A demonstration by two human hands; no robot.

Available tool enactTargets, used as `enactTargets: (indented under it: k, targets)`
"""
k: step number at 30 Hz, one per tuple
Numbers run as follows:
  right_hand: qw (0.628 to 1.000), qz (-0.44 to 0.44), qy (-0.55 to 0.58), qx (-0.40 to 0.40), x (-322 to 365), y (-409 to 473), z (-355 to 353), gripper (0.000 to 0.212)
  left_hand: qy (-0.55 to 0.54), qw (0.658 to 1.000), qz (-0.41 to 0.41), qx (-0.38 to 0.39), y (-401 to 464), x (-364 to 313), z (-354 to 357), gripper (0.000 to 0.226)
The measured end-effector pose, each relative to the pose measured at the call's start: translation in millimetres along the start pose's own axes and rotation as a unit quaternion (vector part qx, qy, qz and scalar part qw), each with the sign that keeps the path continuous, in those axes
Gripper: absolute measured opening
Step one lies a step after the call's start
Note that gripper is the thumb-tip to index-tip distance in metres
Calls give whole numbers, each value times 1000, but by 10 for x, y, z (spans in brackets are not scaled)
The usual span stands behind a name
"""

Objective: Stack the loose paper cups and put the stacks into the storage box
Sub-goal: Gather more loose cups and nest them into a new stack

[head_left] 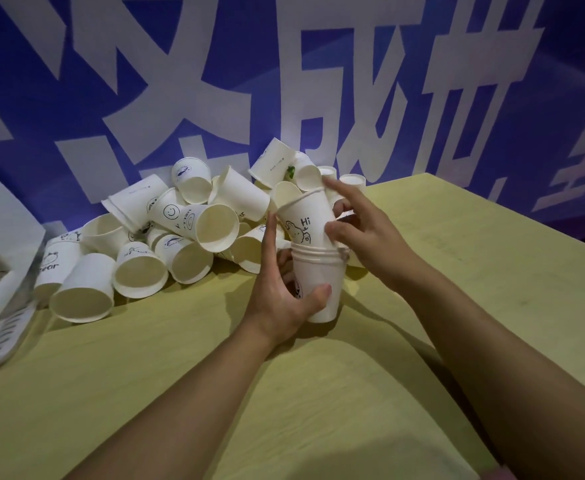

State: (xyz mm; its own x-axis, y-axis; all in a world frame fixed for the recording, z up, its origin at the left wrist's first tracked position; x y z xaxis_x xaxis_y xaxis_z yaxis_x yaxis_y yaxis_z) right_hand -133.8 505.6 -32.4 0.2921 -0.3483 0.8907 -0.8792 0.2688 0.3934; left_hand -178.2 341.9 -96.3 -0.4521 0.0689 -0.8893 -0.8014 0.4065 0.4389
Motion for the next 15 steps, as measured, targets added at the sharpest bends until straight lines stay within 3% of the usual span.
enactTargets:
  k: [5,8,11,15]
  targets:
    - [996,-46,-61,-37,-79,-1,59,17,-68,996,-7,-59,7,-40,-26,98]
    - [990,-83,-80,-75,-122,7,24,20,-84,994,-19,-71,-4,-41,-26,83]
    - [984,-51,-147,-85,-189,75,-153,34,-93,989,-26,-110,3,-51,-61,82]
    - [944,87,-317,26,-423,128,-360,58,-79,986,-32,-143,40,-43,-108,89]
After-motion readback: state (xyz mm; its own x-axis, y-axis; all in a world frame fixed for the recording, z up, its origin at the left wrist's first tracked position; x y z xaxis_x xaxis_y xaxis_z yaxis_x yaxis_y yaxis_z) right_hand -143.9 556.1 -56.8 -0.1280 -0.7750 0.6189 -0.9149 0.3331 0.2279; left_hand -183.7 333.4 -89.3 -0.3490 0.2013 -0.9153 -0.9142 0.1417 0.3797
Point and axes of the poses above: each hand's wrist, its own y-axis towards the middle knuckle, its own z-axis out of the palm, x = y × z, the point moved 2 cm from there along y, towards the middle knuckle, and after that the axes turned 6 degrees about -x, right-handed, at the moved point
